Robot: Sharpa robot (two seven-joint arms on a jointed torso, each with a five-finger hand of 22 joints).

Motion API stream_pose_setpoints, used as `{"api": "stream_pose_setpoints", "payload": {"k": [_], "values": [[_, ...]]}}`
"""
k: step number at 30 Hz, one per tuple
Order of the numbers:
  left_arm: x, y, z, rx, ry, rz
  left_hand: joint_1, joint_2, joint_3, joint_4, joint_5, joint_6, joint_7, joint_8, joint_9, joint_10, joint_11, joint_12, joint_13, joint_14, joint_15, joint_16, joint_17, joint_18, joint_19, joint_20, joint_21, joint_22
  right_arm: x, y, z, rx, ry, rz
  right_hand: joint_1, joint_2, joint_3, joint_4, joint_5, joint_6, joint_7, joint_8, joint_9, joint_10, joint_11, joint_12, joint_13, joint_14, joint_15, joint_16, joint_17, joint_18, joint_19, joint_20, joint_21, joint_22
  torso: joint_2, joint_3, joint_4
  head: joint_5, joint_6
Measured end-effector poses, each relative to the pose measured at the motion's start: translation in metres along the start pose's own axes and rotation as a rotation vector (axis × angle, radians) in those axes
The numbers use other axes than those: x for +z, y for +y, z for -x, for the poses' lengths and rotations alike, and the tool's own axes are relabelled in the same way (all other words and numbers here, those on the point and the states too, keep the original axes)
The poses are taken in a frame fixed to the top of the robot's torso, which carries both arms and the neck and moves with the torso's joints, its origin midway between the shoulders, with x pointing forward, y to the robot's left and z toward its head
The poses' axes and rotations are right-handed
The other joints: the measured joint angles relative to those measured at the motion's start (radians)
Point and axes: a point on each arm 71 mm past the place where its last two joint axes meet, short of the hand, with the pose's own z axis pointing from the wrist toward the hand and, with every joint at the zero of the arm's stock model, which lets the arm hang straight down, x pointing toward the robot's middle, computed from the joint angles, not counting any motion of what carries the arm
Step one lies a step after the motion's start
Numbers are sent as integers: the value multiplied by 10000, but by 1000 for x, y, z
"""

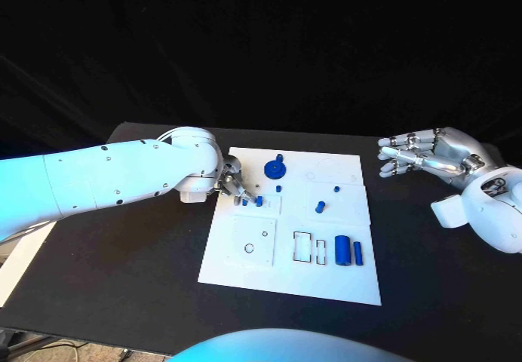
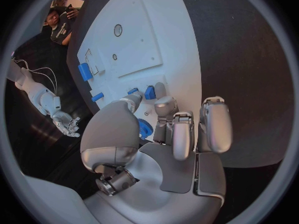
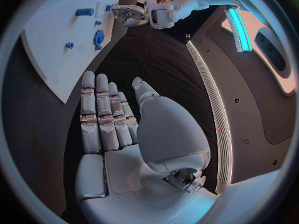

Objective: Assemble the parts on the task board

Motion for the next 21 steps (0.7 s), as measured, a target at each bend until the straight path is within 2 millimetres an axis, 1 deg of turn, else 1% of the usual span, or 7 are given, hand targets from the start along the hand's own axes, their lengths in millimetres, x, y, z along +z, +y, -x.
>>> {"api": "stream_pose_setpoints", "payload": {"k": [1, 3, 4, 7, 10, 13, 21], "values": [[0, 1, 0, -14, -12, 8, 17, 16, -32, -11, 0, 33, -32, -2, -9, 32, -27, 43, 39, 0, 0, 0, 0, -1, 24, -24, 46, 0, 0, 0, 0, 1, -1, -2, 0, 0, 0, 0, 0, 0, 0, 0, 0, 0, 0, 0, 0, 0, 0, -17, 0, 0, 0, 0, 0, 0, 0, 0, 0, 0, 0], [0, 2, 0, -56, -51, 34, 57, 103, -132, 7, 0, 33, -33, 1, -9, 110, -5, 113, 112, 0, 0, 0, 0, -33, 34, -33, 105, 0, 0, 0, 0, 4, 0, -6, 0, 0, 0, 0, 0, -35, 35, 0, 0, 0, 0, 0, -14, 0, 0, -17, 0, 0, 0, 0, 0, 0, -1, 0, 2, 0, 0], [0, 3, 0, -78, -73, 47, 40, 118, -161, -2, 0, 33, -35, 24, -9, 112, -4, 113, 128, 0, 0, 0, 3, -149, 34, -33, 105, 0, 0, 0, 0, 6, 2, -7, 0, 0, 0, 0, 0, -35, 35, 0, 0, 0, 0, 0, -14, 0, 0, -17, 0, 0, 0, 0, 0, 0, -1, 0, 2, 0, 4], [-1, 6, 0, -180, -168, 86, 40, 118, -168, 5, 0, 67, -71, 51, -20, 146, -38, 164, 168, 0, 0, 0, 8, -153, 34, -33, 155, 0, 0, -1, 0, 10, 6, -14, 0, 0, 0, 0, 0, -36, 35, 0, 0, 0, 0, 0, -13, 0, 0, -17, 0, 0, 0, 0, 0, 0, -1, 0, 6, 3, 17], [-2, 8, 1, -438, -357, -36, 145, 223, -319, -4, 62, 67, -72, 51, -62, 146, -38, 100, 51, 0, 0, 0, 8, -153, 34, -33, 60, 0, 0, -1, 0, 16, 10, -21, 0, 0, 0, 0, 0, -36, 35, 0, 1, 0, 0, 0, -13, 0, 0, -17, -3, 0, 0, 0, 0, -1, 0, 0, 7, 6, 32], [-2, 9, 4, -937, -646, -319, 145, 223, -515, 12, 62, 28, -33, 50, -94, 91, 17, 14, -28, 0, 0, 0, 8, -153, 33, -33, 0, 0, 0, -1, 0, 22, 13, -31, 0, 0, 0, 0, 0, -36, 35, 0, 1, 0, 0, 0, -13, 0, 0, -17, -9, 0, 0, 0, 0, -9, -1, 2, 4, 7, 51], [-4, 9, 9, -2130, -1200, -1130, 145, 223, -791, 21, 114, 28, -33, 50, -126, 17, 13, -90, -117, 0, 0, 0, 6, -153, 33, -33, -99, 0, 0, -3, 0, 36, 18, -63, 0, 0, 0, 0, -1, -35, 35, 0, 1, 0, 0, 0, -13, 0, 0, -17, -9, 0, 0, 0, 0, -8, -3, 4, -1, -9, 92]]}}
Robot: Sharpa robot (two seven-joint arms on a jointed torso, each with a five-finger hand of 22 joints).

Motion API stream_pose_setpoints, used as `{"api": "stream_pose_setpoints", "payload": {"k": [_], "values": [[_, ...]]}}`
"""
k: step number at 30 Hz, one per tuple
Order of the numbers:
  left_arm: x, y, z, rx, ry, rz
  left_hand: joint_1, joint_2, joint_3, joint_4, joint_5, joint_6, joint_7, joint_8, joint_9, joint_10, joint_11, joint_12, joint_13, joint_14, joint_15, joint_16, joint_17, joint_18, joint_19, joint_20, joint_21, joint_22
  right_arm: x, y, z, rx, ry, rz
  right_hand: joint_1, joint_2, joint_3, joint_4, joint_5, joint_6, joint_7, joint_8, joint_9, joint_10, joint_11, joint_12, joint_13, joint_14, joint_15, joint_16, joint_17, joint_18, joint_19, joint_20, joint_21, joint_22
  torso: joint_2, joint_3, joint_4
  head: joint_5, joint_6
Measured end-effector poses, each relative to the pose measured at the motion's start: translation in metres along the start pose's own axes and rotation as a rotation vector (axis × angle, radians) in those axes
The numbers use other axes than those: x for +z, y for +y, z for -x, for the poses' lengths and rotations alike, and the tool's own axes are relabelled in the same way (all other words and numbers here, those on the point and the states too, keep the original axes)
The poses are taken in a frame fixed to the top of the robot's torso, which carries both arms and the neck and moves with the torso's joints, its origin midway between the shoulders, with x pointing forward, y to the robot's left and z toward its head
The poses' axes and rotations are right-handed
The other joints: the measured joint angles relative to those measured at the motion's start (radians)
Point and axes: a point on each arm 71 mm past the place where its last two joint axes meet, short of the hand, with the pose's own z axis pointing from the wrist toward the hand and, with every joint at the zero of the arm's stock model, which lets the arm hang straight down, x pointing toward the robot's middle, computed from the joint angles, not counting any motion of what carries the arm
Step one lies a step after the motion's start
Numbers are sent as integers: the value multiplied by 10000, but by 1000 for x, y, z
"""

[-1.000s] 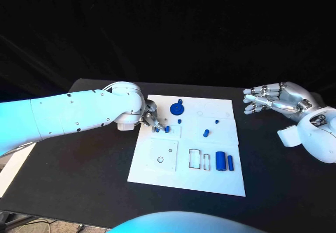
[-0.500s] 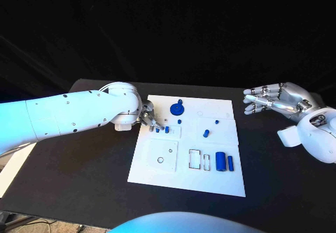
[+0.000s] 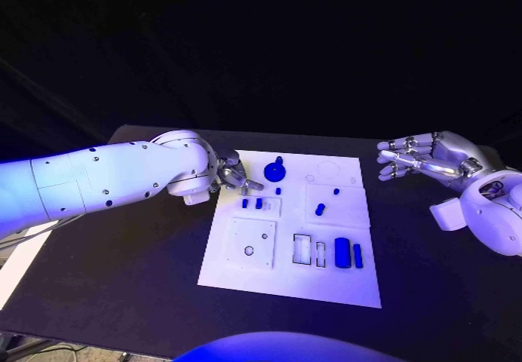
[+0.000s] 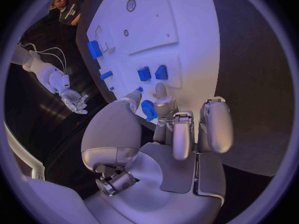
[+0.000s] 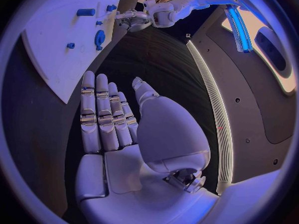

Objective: Assemble the parts on the task board

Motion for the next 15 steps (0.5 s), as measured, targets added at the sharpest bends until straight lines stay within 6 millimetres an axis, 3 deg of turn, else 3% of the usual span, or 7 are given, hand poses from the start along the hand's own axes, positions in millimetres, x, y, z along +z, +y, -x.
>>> {"api": "stream_pose_setpoints", "payload": {"k": [8, 12, 13, 14, 15], "values": [[-1, 3, 3, -659, -175, -298, 0, 0, -69, -13, 0, -35, 35, 0, -11, 1, 0, 0, -11, 0, 0, 0, 0, 0, 0, 0, -57, 0, 0, -1, 0, 19, 14, -26, 0, 0, 0, 0, 0, 0, 0, 0, 0, 0, 0, 0, 0, 0, 0, 0, 1, 0, 0, 0, 0, 0, 3, 1, 1, -23, 18], [-2, 5, 4, -830, -243, -385, 433, 241, -111, -55, 116, -35, 35, 0, -36, -20, -18, -25, -5, 0, 0, 0, -1, 0, 0, 0, -85, 0, 0, -2, 0, 26, 15, -41, 0, 0, 0, 0, 0, 0, 0, 0, 1, 0, 0, 0, 0, 0, 0, 0, 1, 0, 0, 0, 0, 0, 8, 1, -1, -48, 40], [-2, 4, 5, -871, -279, -464, 743, 284, -81, -86, 150, -119, 68, -12, -56, -250, 10, -293, -268, 0, 0, 0, -1, 1, -12, -4, -344, 0, 0, -2, 0, 28, 13, -46, 0, 0, 0, 0, 0, 0, 0, 0, 1, 0, 0, 0, 1, 0, 0, 0, 1, 0, 0, 0, 0, 0, 9, 1, -1, -58, 46], [-3, 3, 5, -911, -325, -587, 1159, 317, 34, -200, 159, -326, 124, -100, -97, -699, 63, -882, -879, 0, 0, -33, -1, 96, -209, -14, -916, -28, 0, -2, 0, 29, 13, -49, 0, 0, 0, 0, 0, 0, 0, 0, 1, 0, 0, 0, 1, 0, 0, 0, 1, 0, 0, 0, 0, 0, 10, 0, -1, -65, 54], [-3, 1, 5, -951, -381, -752, 1907, 312, 288, -455, 198, -700, 290, -267, -183, -1567, 187, -1938, -1905, -3, 94, -431, -2, 392, -751, 34, -2105, -536, 0, -2, 0, 31, 12, -52, 0, 0, 0, 0, 0, 0, 0, 0, -6, -20, 21, 0, -8, 0, 0, 0, 1, 1, 0, 0, -38, 1, 10, 0, -1, -81, 63]]}}
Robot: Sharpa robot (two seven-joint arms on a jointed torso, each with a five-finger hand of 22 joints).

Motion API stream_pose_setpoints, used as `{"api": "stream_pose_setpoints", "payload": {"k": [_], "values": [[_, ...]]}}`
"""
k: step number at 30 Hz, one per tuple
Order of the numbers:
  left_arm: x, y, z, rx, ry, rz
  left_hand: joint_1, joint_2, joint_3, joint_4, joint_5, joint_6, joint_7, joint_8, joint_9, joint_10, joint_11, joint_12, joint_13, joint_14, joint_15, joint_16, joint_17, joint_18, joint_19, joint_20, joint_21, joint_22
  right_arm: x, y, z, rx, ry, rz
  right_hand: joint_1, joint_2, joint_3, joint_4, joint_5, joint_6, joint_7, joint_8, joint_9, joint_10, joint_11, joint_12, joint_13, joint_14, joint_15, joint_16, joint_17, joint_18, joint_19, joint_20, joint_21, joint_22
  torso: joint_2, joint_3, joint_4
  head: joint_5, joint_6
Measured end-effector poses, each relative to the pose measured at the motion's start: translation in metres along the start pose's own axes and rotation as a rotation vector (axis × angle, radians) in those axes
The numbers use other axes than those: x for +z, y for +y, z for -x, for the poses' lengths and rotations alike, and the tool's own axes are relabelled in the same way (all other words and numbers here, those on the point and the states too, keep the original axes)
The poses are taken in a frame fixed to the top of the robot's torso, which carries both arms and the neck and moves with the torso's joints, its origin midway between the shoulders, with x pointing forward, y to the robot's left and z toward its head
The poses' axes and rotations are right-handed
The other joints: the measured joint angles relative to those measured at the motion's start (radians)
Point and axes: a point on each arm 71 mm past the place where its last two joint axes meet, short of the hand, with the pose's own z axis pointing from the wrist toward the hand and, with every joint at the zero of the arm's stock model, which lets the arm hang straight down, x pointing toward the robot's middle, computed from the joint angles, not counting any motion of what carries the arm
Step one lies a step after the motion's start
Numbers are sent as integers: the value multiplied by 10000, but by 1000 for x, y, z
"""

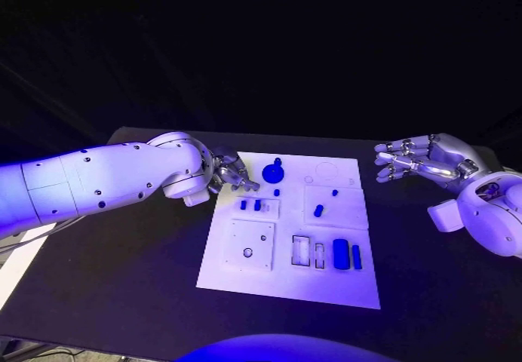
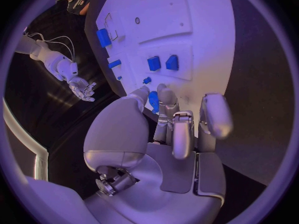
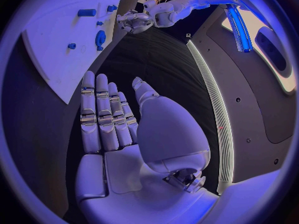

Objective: Assemble the parts on the task board

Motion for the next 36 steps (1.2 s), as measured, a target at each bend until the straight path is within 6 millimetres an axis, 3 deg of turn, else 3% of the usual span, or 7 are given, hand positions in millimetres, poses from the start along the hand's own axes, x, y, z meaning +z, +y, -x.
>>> {"api": "stream_pose_setpoints", "payload": {"k": [2, 3, 5, 13, 17, 21, 36], "values": [[0, -7, -1, -97, -144, -567, 774, -55, 307, -308, 0, -378, 170, -193, -128, -695, 170, -727, -592, -2, 140, -805, 0, 254, -694, 109, -1433, -852, 0, 0, 0, 5, 1, -8, 0, 0, 0, 0, 0, 0, 0, 0, -3, -16, 16, 0, -4, 0, 0, 0, 0, 0, 0, 0, -5, 0, 1, -3, 2, -43, 35], [1, -11, -2, -127, -213, -863, 1392, -163, 595, -555, 0, -682, 408, -458, -324, -1289, 426, -1314, -997, -374, 332, -1995, -33, 513, -1607, 247, -3157, -1958, 0, 0, 0, 8, 2, -10, 0, 0, 0, 0, 0, 0, 0, 0, -3, -16, 16, 0, -4, 0, 0, 0, 0, 0, 0, 0, -5, 0, 1, -4, 3, -70, 55], [2, -23, -5, -154, -419, -1608, 2016, -366, 1031, -758, 0, -928, 662, -854, -659, -1781, 687, -2070, -1596, -1382, 558, -3855, -1037, 695, -2451, 438, -4739, -2965, 0, 0, -1, 13, 8, -9, 0, 0, 0, 0, 0, 0, 0, 0, -2, -16, 16, 0, -4, 0, 0, 0, 1, 0, 0, 0, -4, 0, 4, -6, 4, -116, 92], [8, -49, -13, 744, -1759, -3529, 2814, -1251, 1674, -1200, -234, -461, 888, -2514, -2149, -1494, 922, -4365, -4118, -2226, 819, -6954, -3657, 860, -2375, 794, -6009, -3986, 1, 0, -3, 45, 59, 9, 0, 0, 0, 0, 0, 0, 0, 0, -2, -16, 16, 0, -4, 0, 0, 0, 1, 0, 0, 0, -3, 0, 5, -5, 2, -221, 198], [14, -53, -18, 1559, -2199, -3875, 2751, -1314, 1613, -1139, -234, 13, 832, -2918, -2525, -1253, 923, -4819, -4763, -1210, 768, -5688, -2825, 859, -1759, 731, -5990, -4056, 2, 0, -5, 64, 91, 23, 0, 0, 0, 0, 0, 0, 0, 0, -2, -16, 16, 0, -3, 0, 0, 0, 1, 0, 0, 0, -3, 1, 5, -1, -8, -258, 232], [20, -56, -25, 2536, -2451, -4095, 2694, -1371, 1547, -1074, -234, 225, 802, -3250, -2793, -1253, 923, -5211, -5253, -723, 748, -4913, -2382, 860, -1038, 701, -4790, -3266, 3, 0, -6, 76, 113, 33, 0, 0, 0, 0, 0, 0, 0, 0, -2, -16, 16, 0, -3, 0, 0, 0, 1, -1, 0, 0, -2, 1, 5, -1, -12, -296, 255], [26, -62, -36, 4233, -2566, -4254, 2696, -1369, 1187, -966, -234, 672, 747, -3936, -3277, -1088, 941, -5808, -6183, -33, 729, -2464, -635, 282, 379, 664, -1310, -757, 3, -1, -6, 85, 120, 32, 0, 0, 0, 0, -1, 0, 0, 0, -1, -54, -21, 0, -12, 0, 0, 0, 2, -1, 0, 0, -2, 1, 0, 7, -2, -303, 253]]}}
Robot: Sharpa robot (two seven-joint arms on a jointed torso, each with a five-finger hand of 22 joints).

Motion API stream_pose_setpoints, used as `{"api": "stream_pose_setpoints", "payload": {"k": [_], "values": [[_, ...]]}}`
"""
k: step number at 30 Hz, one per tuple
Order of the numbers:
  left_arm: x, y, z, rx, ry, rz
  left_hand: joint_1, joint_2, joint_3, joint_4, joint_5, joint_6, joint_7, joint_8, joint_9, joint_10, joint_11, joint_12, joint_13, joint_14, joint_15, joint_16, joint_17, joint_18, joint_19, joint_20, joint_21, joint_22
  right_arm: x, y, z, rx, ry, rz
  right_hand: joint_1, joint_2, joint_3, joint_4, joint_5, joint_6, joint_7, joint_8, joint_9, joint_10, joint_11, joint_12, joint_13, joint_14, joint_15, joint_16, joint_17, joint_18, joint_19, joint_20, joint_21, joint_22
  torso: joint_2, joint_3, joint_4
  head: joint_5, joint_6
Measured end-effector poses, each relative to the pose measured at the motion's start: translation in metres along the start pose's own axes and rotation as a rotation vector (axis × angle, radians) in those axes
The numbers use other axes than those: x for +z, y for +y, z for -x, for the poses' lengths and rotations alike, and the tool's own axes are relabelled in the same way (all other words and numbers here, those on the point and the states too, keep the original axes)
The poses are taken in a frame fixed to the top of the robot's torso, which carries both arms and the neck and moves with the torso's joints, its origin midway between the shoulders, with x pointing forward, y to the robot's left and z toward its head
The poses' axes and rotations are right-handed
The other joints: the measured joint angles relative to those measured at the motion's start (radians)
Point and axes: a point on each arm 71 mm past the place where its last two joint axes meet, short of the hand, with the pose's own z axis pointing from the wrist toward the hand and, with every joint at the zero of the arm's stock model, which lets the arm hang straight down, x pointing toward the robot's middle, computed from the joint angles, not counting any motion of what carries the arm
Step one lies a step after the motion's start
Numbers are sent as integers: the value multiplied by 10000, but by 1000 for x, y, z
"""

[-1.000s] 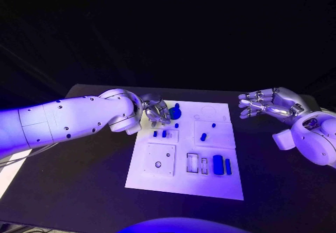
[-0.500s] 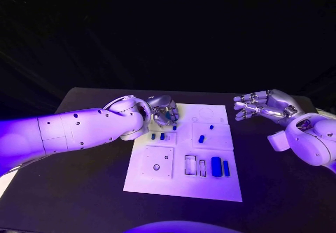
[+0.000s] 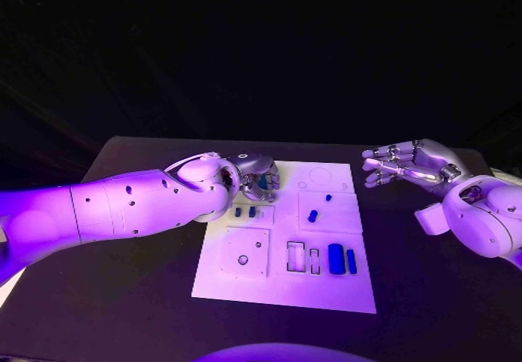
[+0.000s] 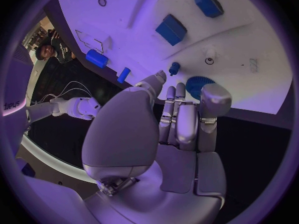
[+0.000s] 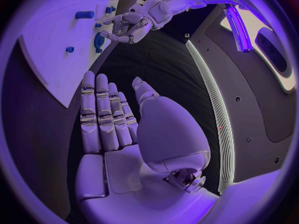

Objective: Assemble the parts on the task board

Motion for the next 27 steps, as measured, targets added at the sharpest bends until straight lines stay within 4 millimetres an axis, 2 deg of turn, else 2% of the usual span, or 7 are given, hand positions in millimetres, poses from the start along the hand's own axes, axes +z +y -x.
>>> {"api": "stream_pose_setpoints", "payload": {"k": [1, 5, 13, 14, 16, 22, 27], "values": [[0, 0, -1, 45, 47, 2, -16, 16, -30, 30, 0, 51, -20, -47, -17, -1, -2, -29, -34, 0, 0, 100, 85, -128, 51, -18, 184, 131, 0, 0, 0, 0, 0, 0, 0, 0, 0, 0, 0, 0, 0, 0, 0, 0, 0, 0, 0, 0, 0, 0, 0, 0, 0, 0, 0, 0, 0, 0, 0, 3, -5], [1, -1, -3, 191, 255, 29, -41, 41, -76, 43, 0, 70, -38, -131, -61, 104, -35, -29, -118, 0, 0, 325, 258, -128, 158, -20, 659, 483, 0, 0, 0, 2, 3, 0, 0, 0, 0, 0, 0, 0, 0, 0, 0, 0, 0, 0, 0, 0, 0, 0, 0, 1, 0, 0, 0, 0, 1, 1, 0, 12, -24], [2, 4, -5, 394, 553, 258, -41, 42, -98, 43, 0, 169, 6, -219, -113, 175, -35, -78, -226, 33, -33, 456, 342, -148, 266, -56, 1099, 803, 0, 0, 0, 6, 13, 4, 0, 0, 0, 0, 0, 0, 0, 0, 1, 0, 0, 0, 1, 0, 0, 0, 0, 1, 0, 0, 1, 0, 1, -1, 0, 26, -54], [2, 4, -5, 408, 571, 281, -36, 46, -98, 43, 0, 196, -21, -232, -120, 175, -35, -78, -236, 34, -35, 456, 342, -247, 265, -55, 1141, 839, 0, 0, 0, 7, 14, 5, 0, 0, 2, -2, 0, 0, 0, 0, 1, 0, 0, 0, 1, 0, 0, 0, -2, 1, 0, 0, 0, 0, 1, -1, 0, 26, -58], [3, 4, -6, 436, 604, 310, 29, 111, -98, 43, 0, 195, -20, -233, -129, 212, -72, -78, -257, 34, -34, 456, 336, -275, 265, -56, 1193, 892, 0, 0, -1, 9, 18, 6, 0, 0, 29, -29, 0, 0, -1, 0, 1, 0, 0, 0, 1, 0, 0, 0, -9, 0, 0, 0, 0, 0, 2, -4, 0, 26, -60], [5, 3, -7, 462, 647, 330, 159, 240, 58, -25, 0, 284, -38, -289, -160, 320, -68, -127, -334, 34, -34, 456, 287, -284, 301, -91, 1308, 996, 0, 0, -1, 12, 26, 9, 0, 0, 29, -29, 0, 0, 0, 0, 1, 0, 0, 0, 1, 0, 0, 0, -9, 0, 0, 0, 1, 0, 5, -6, -5, 12, -83], [7, 3, -8, 451, 632, 342, 159, 242, 86, 2, 0, 353, -38, -299, -163, 335, -53, -170, -356, 34, -34, 456, 219, -285, 301, -91, 1412, 1060, 0, 0, -1, 15, 33, 12, 0, 0, 29, -29, 0, 0, -1, 0, 1, 1, 0, 0, 1, 0, 0, 0, -8, 1, 0, 0, 1, 0, 5, -3, -5, 14, -94]]}}
